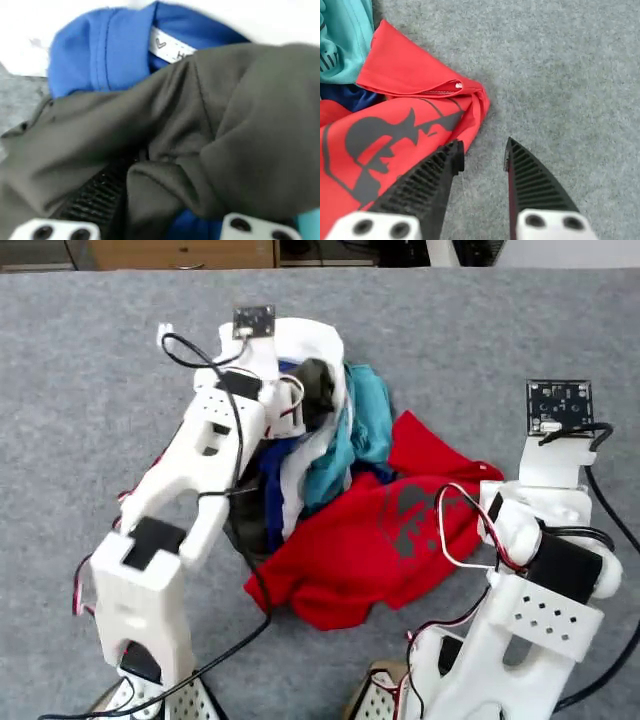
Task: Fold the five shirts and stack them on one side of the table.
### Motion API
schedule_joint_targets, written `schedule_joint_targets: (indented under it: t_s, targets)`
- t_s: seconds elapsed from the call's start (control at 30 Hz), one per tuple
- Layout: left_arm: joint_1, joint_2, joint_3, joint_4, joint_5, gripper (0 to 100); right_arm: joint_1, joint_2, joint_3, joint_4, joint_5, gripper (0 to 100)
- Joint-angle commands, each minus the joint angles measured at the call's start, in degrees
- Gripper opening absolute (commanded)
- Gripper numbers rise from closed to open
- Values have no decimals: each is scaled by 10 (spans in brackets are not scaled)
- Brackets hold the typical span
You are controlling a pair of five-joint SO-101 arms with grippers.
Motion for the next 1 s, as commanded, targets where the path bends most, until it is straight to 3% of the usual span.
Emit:
schedule_joint_targets:
  t_s: [0.0,0.1,0.27,0.47,0.73,0.97]
  targets:
    - [11,103,-69,74,-10,260,-7,0,1,-3,4,153]
    - [12,167,-182,167,-34,192,-7,0,1,-3,4,153]
    - [11,271,-329,244,-43,12,-7,0,1,-2,4,153]
    - [-19,338,-491,334,-38,18,-4,0,1,1,4,153]
    - [-139,329,-760,429,-42,18,-4,0,1,2,4,153]
    - [-268,307,-797,429,-79,18,-6,0,1,2,4,153]
